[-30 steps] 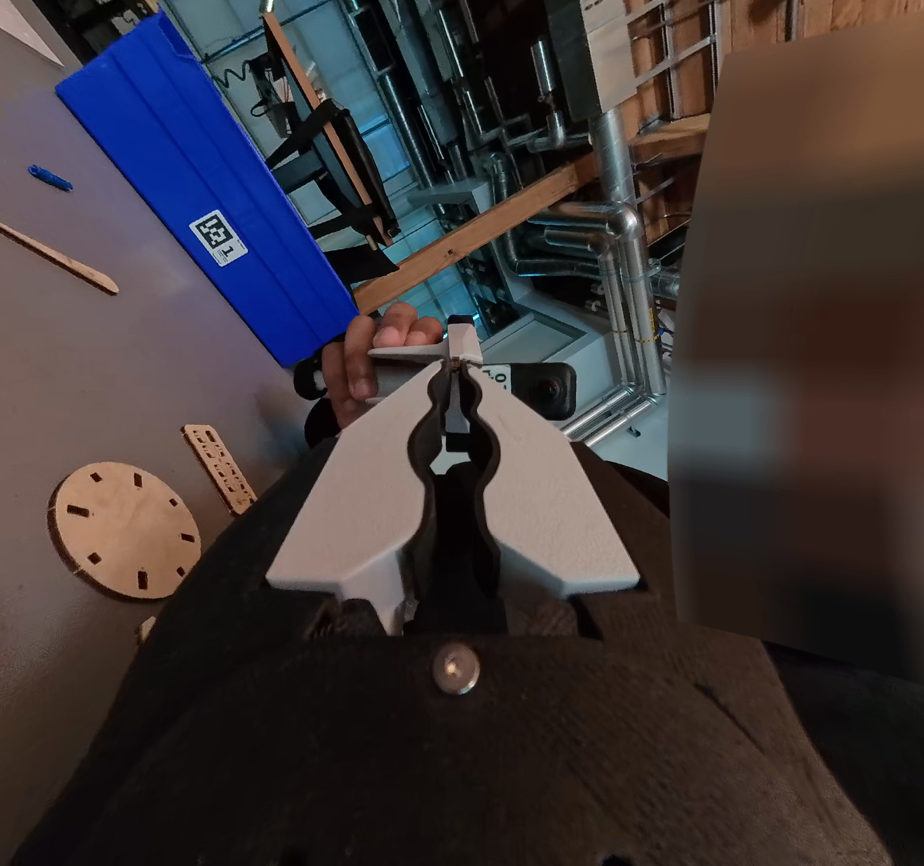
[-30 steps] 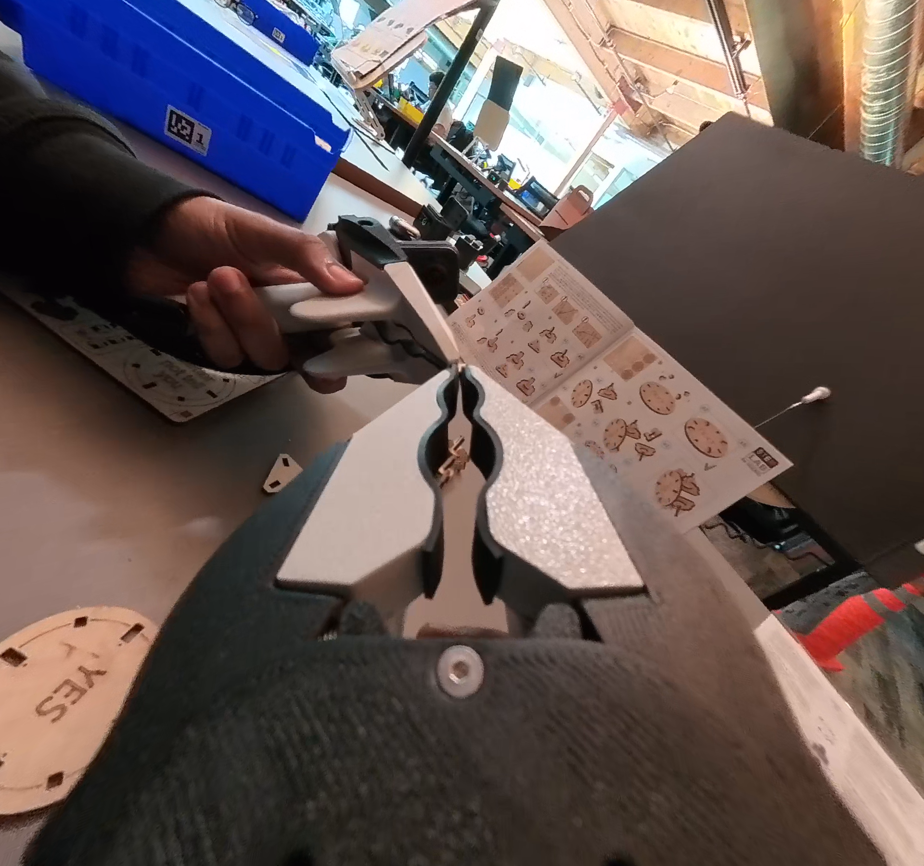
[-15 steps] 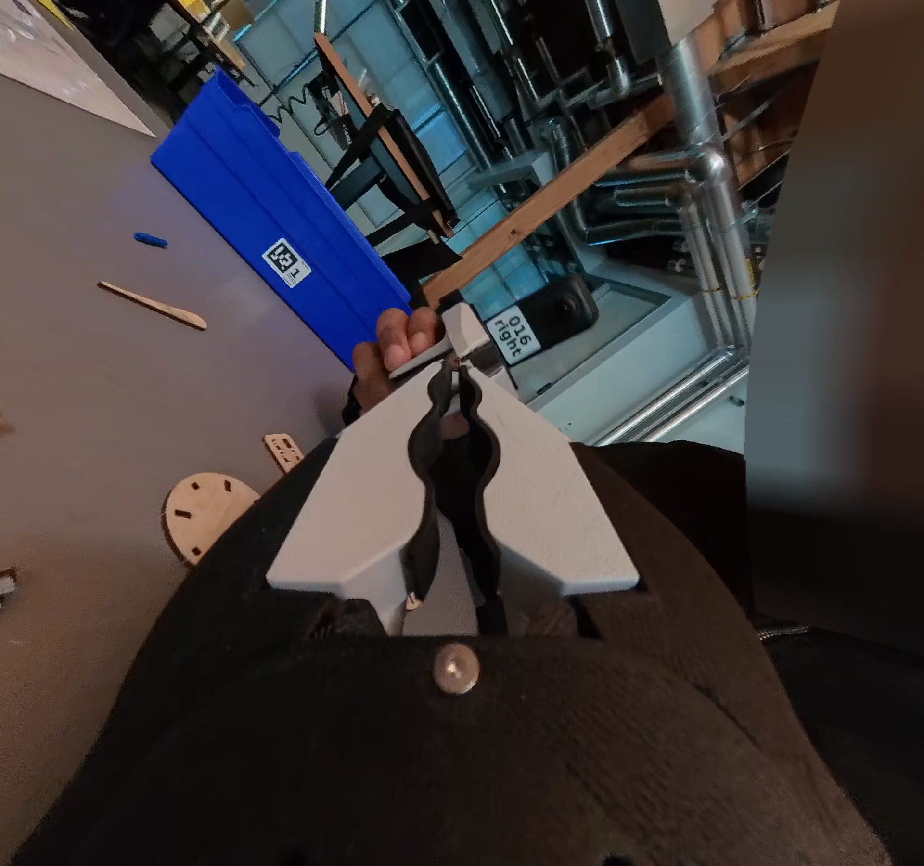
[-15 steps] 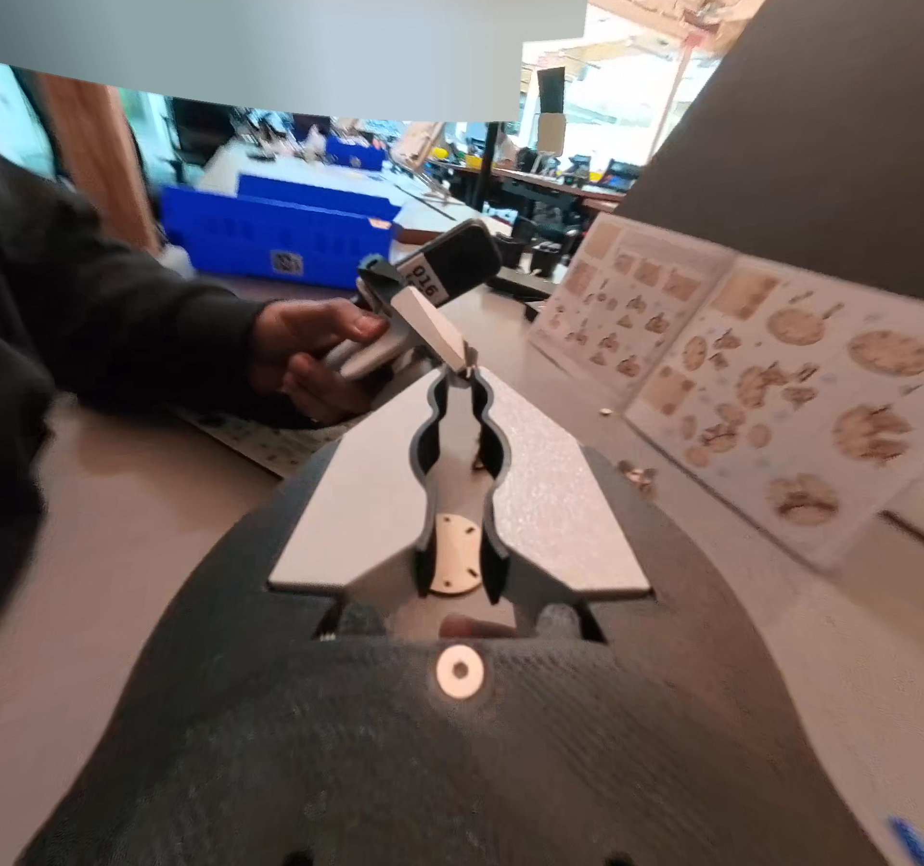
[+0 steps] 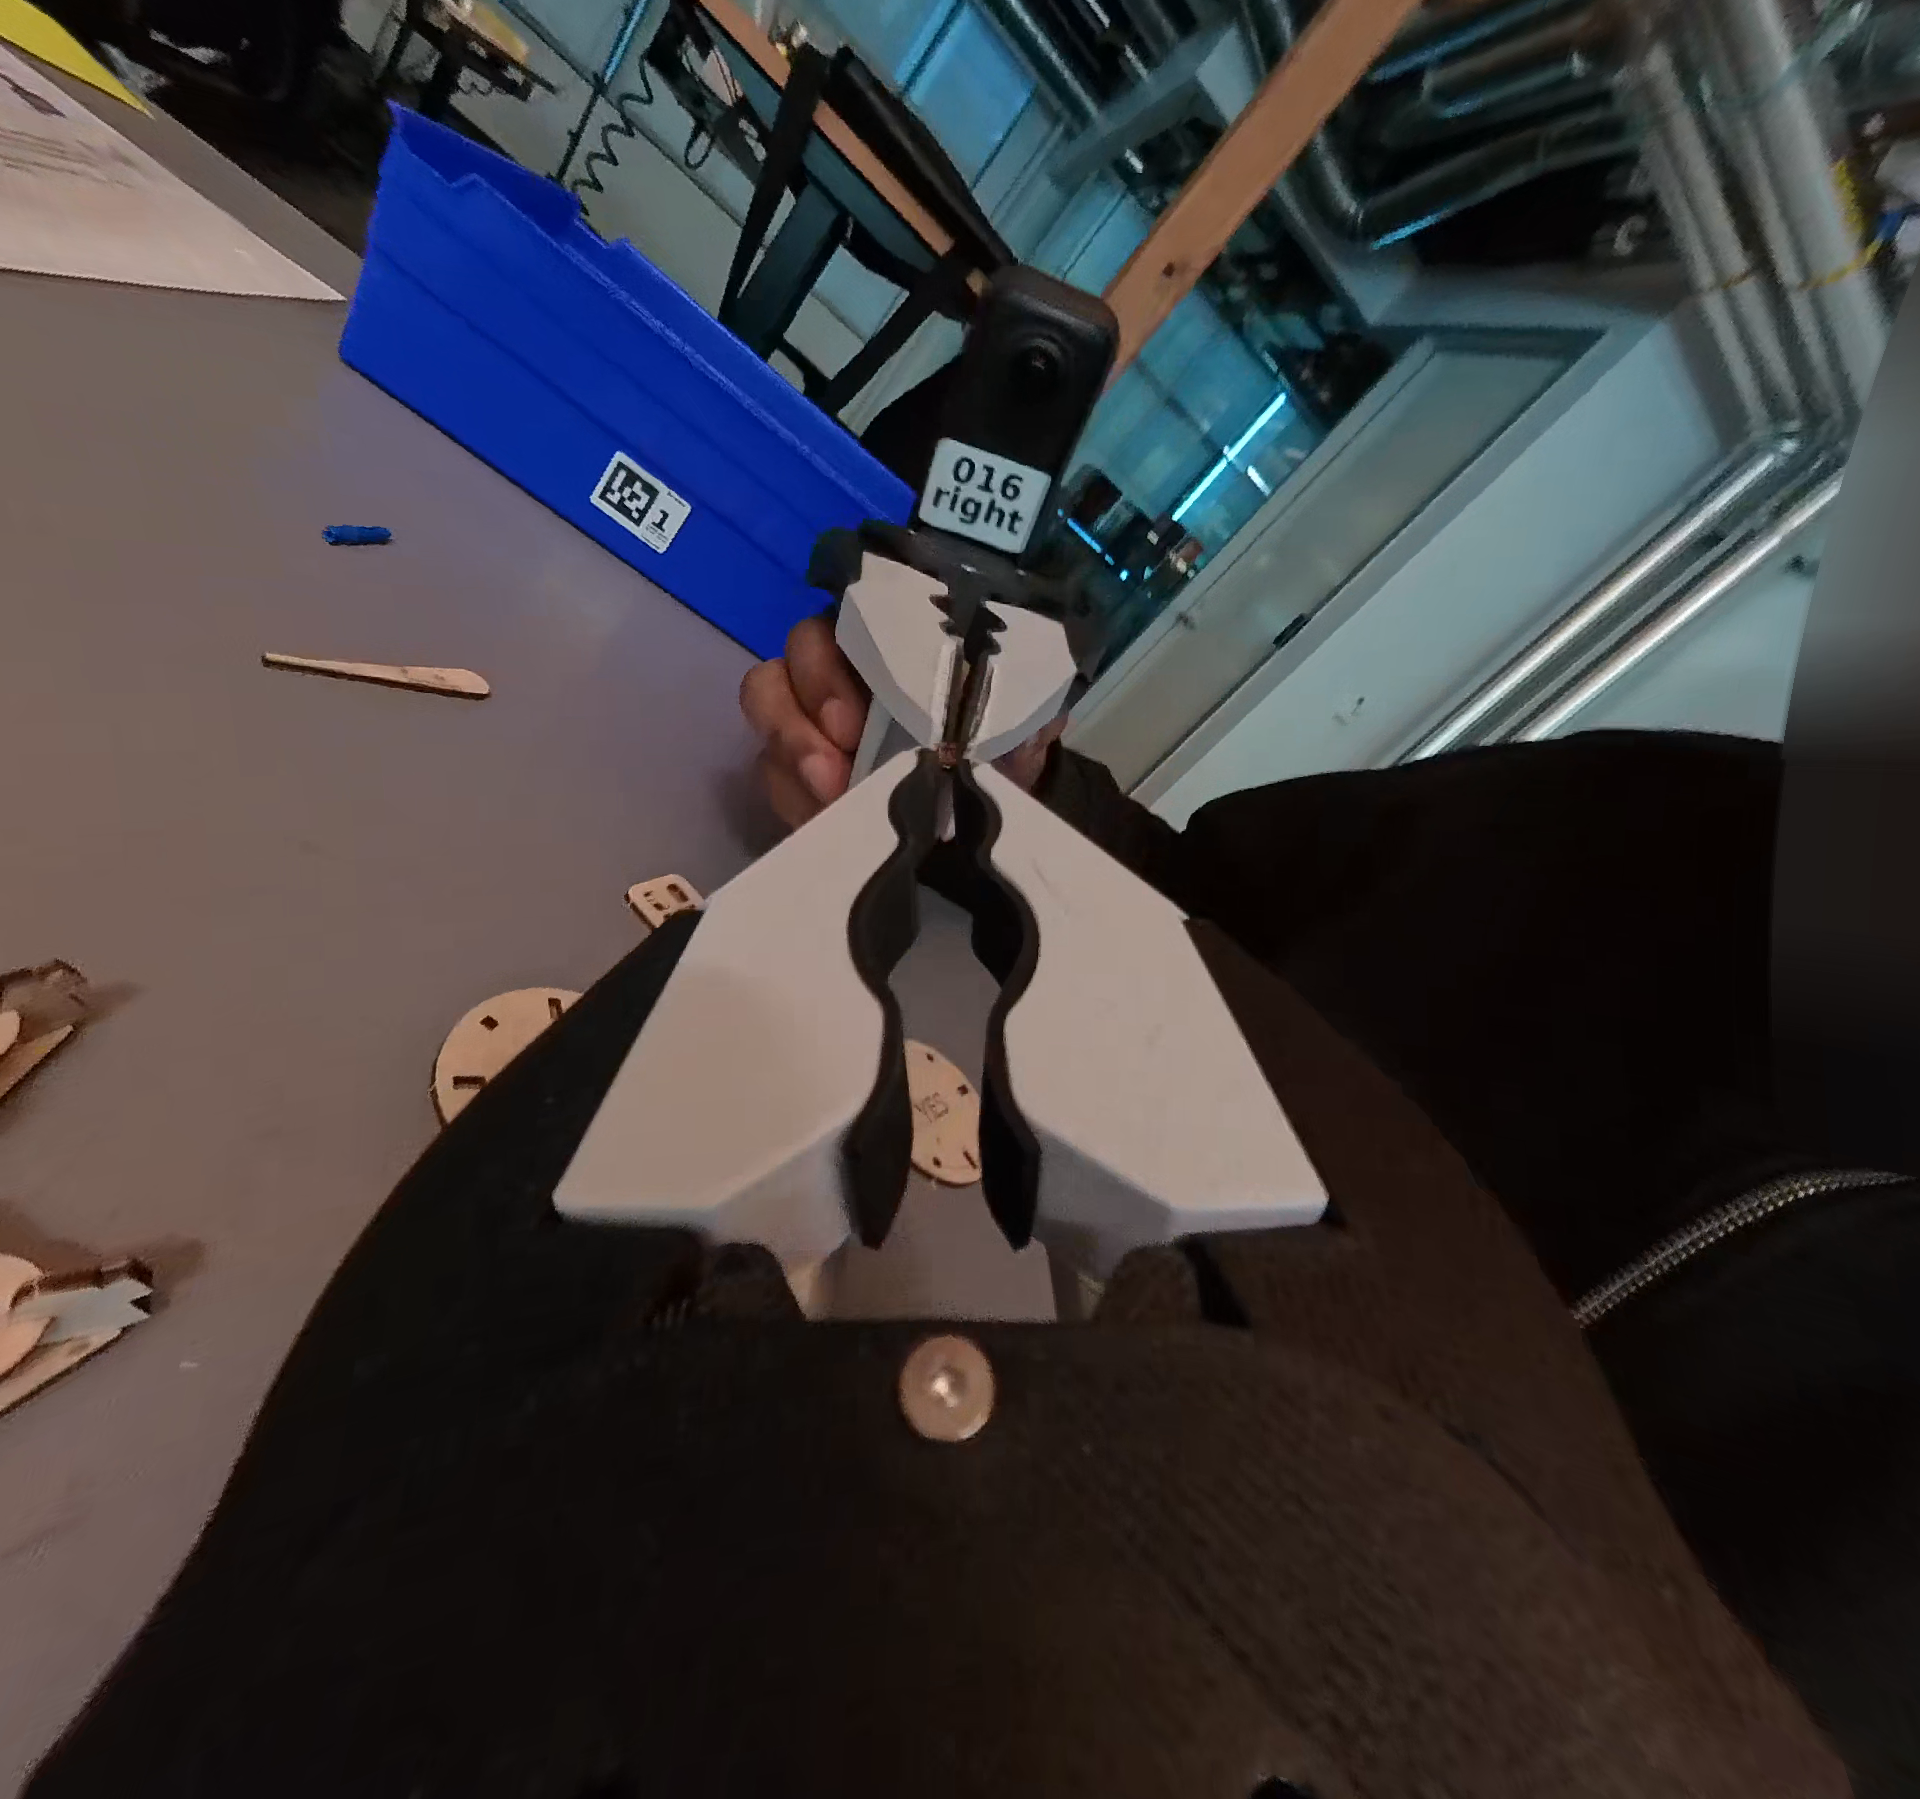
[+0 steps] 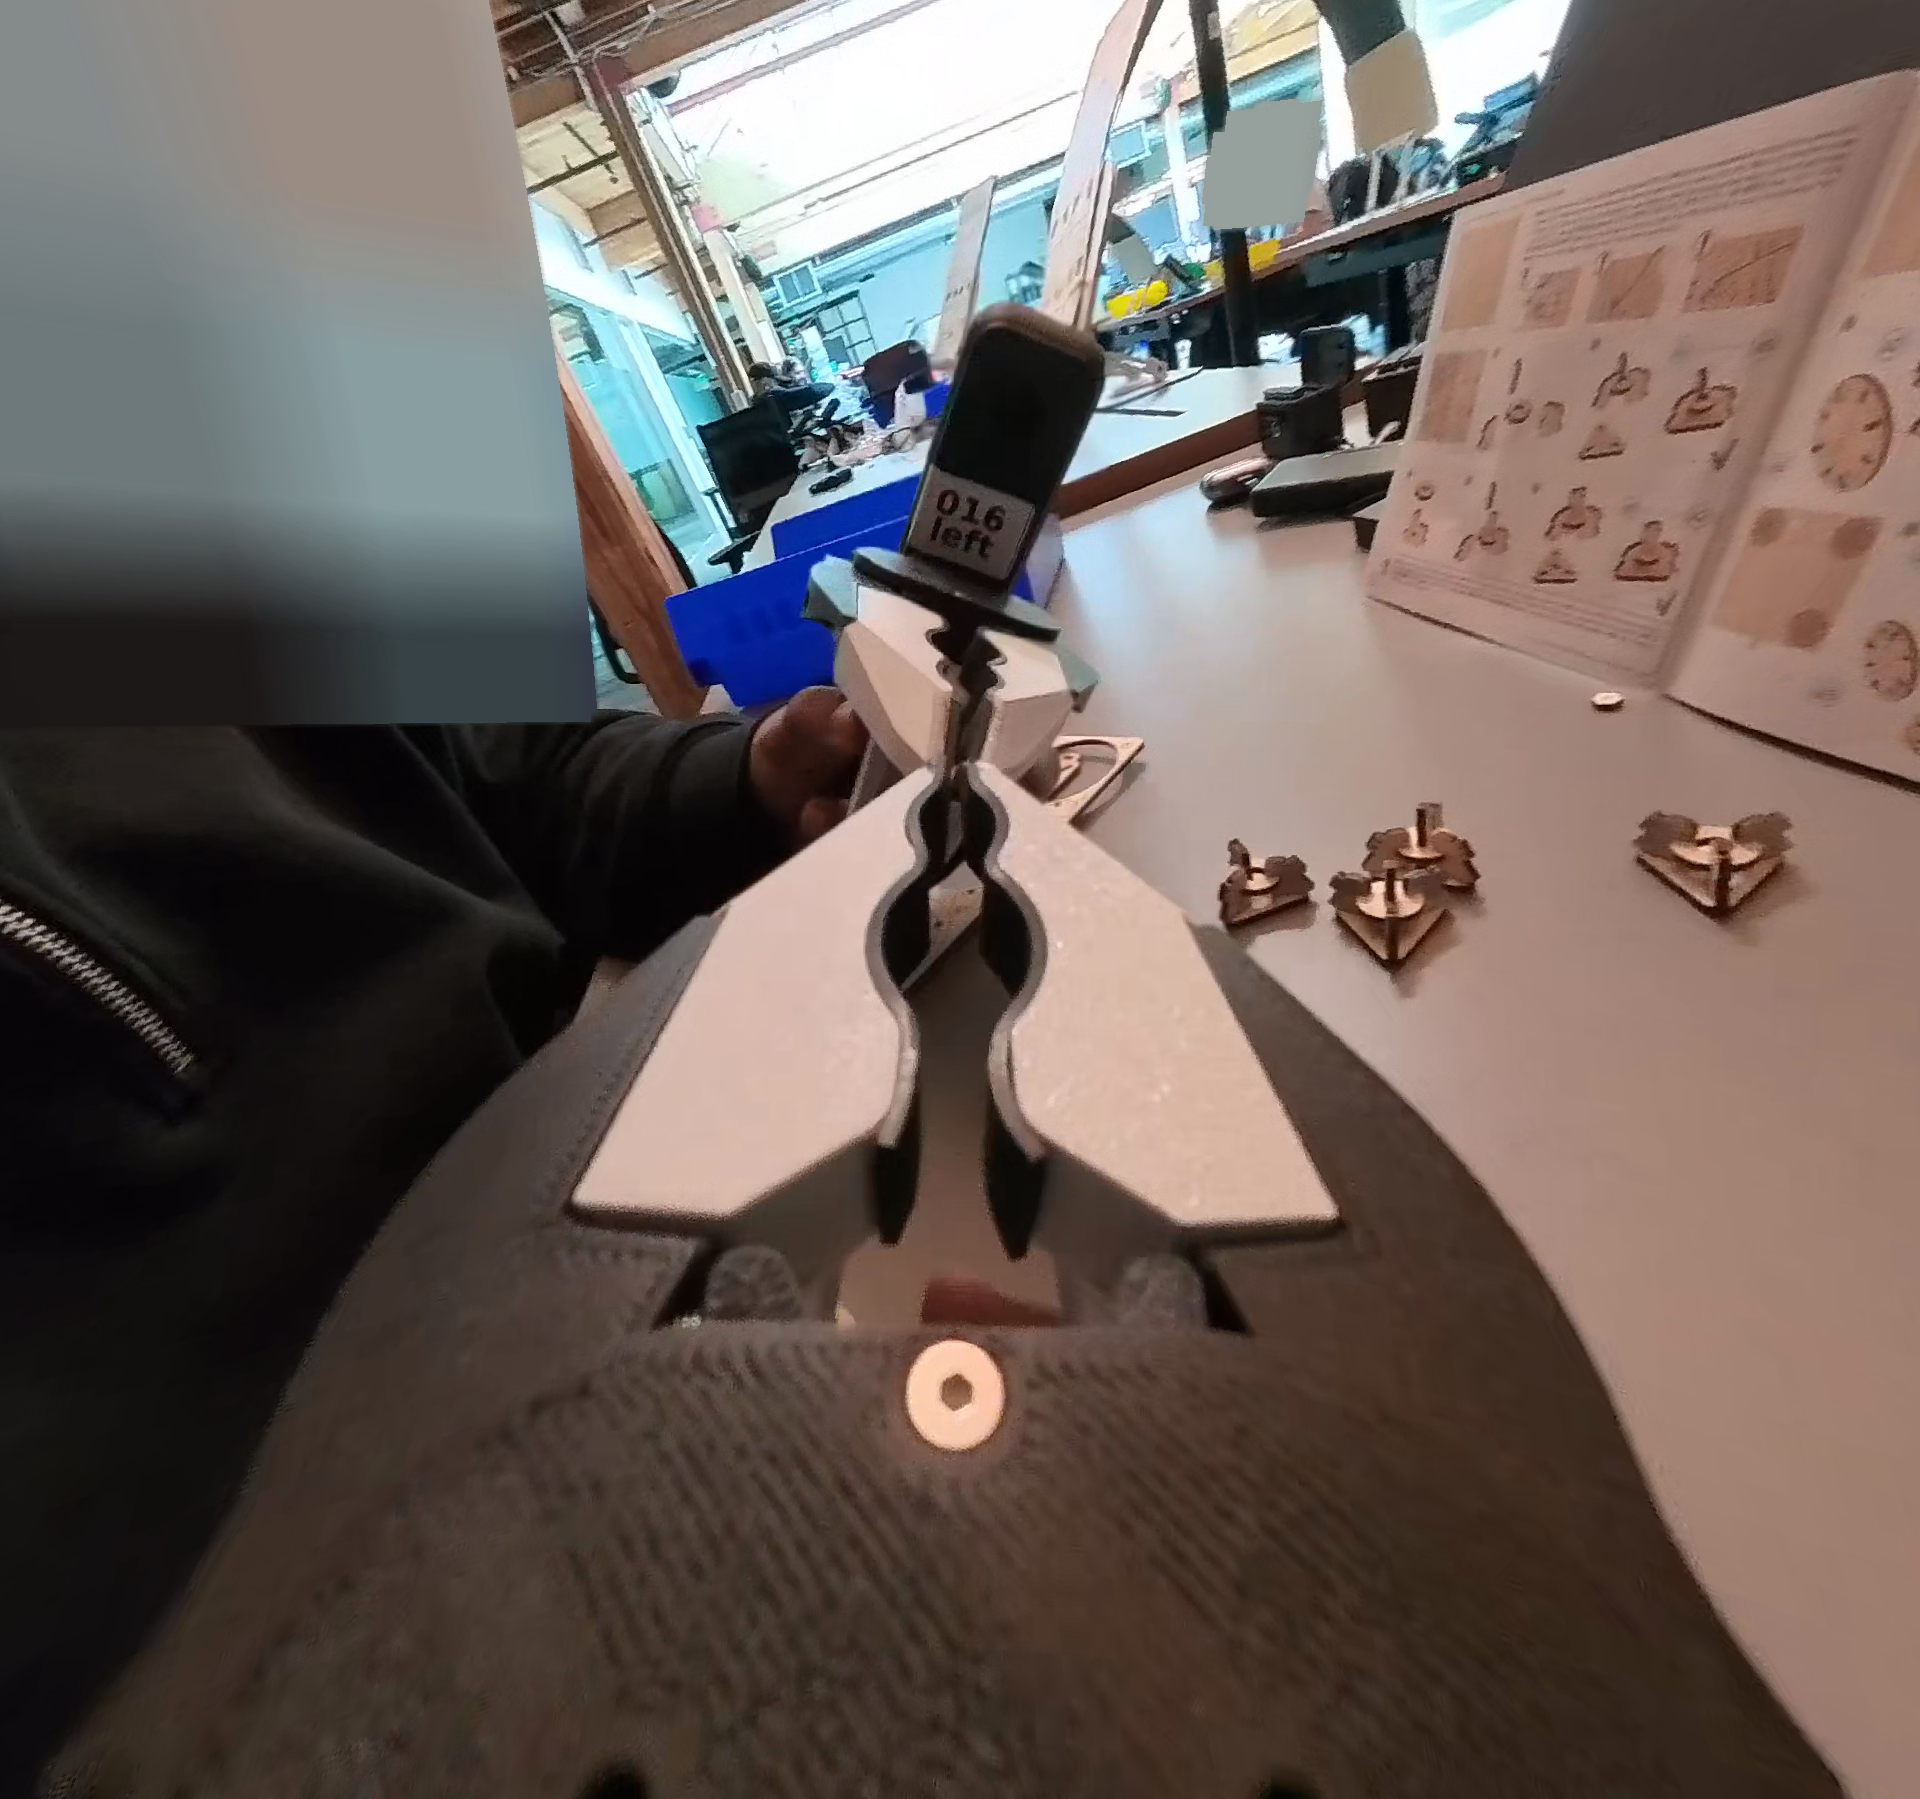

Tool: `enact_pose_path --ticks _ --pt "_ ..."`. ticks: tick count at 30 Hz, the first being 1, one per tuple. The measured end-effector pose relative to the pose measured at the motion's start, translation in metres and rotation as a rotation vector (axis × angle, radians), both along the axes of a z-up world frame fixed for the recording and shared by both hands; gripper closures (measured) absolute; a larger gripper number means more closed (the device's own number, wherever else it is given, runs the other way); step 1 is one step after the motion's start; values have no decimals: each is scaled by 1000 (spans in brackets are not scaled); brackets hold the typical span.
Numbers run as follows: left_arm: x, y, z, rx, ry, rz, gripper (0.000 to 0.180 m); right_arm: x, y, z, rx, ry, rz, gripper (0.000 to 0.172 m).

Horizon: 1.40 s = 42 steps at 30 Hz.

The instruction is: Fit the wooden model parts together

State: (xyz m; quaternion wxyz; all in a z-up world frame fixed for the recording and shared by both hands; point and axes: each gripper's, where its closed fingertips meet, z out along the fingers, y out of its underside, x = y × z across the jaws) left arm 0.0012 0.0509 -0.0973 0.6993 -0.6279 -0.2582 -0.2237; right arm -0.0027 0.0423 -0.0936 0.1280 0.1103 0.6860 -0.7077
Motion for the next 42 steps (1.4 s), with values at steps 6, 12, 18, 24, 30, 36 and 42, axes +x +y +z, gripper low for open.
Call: enact_pose_path --ticks 6,12,18,24,30,36,42 --pt "3 1 -3 -83 98 -2 180 3 1 -5 54 44 13 170" --pt "3 0 -4 -109 124 8 180 4 0 -10 90 83 8 171" --pt "2 -1 -4 -95 112 11 180 3 0 -9 90 100 9 171" --pt "-1 -5 1 16 -8 -22 178 2 3 0 50 121 -1 172" --pt "9 -5 12 262 -345 -228 165 7 2 -4 148 539 -102 171" --pt "13 2 3 213 -369 -253 173 13 0 -2 163 697 -129 171" --pt "12 1 2 227 -389 -255 176 13 0 -2 173 724 -139 171"
